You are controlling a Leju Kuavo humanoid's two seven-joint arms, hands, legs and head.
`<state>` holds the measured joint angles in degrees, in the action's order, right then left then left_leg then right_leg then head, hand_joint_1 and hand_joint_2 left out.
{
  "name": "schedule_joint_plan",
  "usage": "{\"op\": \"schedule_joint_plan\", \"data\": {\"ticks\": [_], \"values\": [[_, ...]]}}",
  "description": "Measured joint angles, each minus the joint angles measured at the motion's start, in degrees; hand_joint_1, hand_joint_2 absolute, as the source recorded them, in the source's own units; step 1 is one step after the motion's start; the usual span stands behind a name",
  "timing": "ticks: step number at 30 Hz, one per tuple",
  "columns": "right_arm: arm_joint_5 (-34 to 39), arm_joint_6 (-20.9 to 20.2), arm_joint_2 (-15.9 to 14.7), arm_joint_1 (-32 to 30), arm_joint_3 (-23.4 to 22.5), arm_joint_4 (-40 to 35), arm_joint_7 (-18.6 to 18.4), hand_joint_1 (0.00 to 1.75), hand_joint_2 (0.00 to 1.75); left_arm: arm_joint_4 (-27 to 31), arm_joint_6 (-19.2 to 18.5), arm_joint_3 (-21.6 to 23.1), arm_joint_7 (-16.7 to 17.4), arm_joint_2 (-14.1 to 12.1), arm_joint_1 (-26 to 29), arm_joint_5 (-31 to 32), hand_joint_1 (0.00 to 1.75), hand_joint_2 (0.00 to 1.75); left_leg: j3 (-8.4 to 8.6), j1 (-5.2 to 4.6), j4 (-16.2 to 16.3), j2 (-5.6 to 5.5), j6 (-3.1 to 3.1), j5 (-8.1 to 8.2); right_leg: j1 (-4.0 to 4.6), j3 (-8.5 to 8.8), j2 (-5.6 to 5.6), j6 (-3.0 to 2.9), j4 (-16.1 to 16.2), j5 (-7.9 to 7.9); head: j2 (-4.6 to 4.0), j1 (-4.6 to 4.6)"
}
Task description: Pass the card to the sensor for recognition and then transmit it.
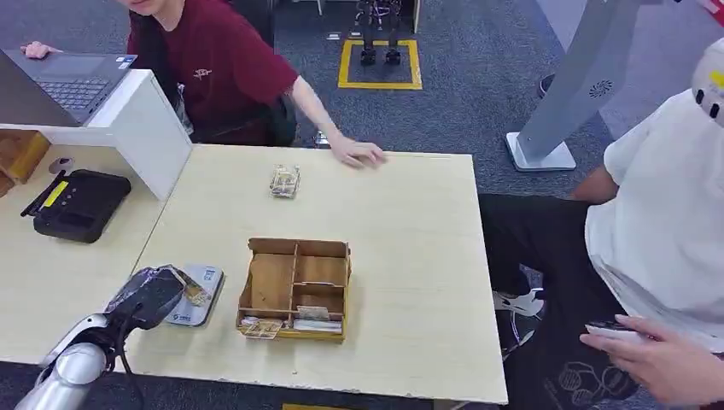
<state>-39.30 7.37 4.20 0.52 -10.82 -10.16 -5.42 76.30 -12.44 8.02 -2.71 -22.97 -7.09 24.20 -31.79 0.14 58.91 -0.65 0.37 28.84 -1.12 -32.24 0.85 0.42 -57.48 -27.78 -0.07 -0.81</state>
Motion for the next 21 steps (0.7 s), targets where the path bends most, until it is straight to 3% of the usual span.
{"op": "schedule_joint_plan", "data": {"ticks": [3,5,11,21], "values": [[-0.1,0.0,0.0,0.0,0.0,0.0,0.0,0.0,1.75,0.1,0.5,0.2,0.0,-0.3,0.0,0.9,1.75,1.75,0.01,0.0,0.0,0.0,0.0,0.0,0.0,0.0,0.01,0.0,0.0,0.0,0.0,0.0],[-0.5,-0.1,0.0,0.0,-0.1,0.0,-0.2,0.0,1.75,0.2,2.9,0.7,1.0,-0.3,0.0,6.7,1.75,1.75,0.01,0.0,0.0,0.0,0.0,0.0,0.0,0.01,0.0,0.0,0.0,0.0,0.0,0.0],[-0.9,-0.1,0.0,0.1,-0.2,0.0,-0.4,0.0,1.75,0.2,4.8,1.6,2.4,-0.3,0.0,11.9,1.75,1.75,0.02,-0.01,0.0,0.0,0.0,0.0,-0.01,0.01,0.0,0.0,0.0,0.0,0.0,0.0],[-1.0,-0.1,0.0,0.1,-0.2,0.0,-0.4,0.0,1.75,0.2,5.7,2.1,3.2,-0.3,0.0,13.9,1.75,1.75,0.03,-0.01,0.0,0.0,0.0,0.0,0.0,0.01,0.0,0.0,0.0,0.0,0.0,0.0]]}}
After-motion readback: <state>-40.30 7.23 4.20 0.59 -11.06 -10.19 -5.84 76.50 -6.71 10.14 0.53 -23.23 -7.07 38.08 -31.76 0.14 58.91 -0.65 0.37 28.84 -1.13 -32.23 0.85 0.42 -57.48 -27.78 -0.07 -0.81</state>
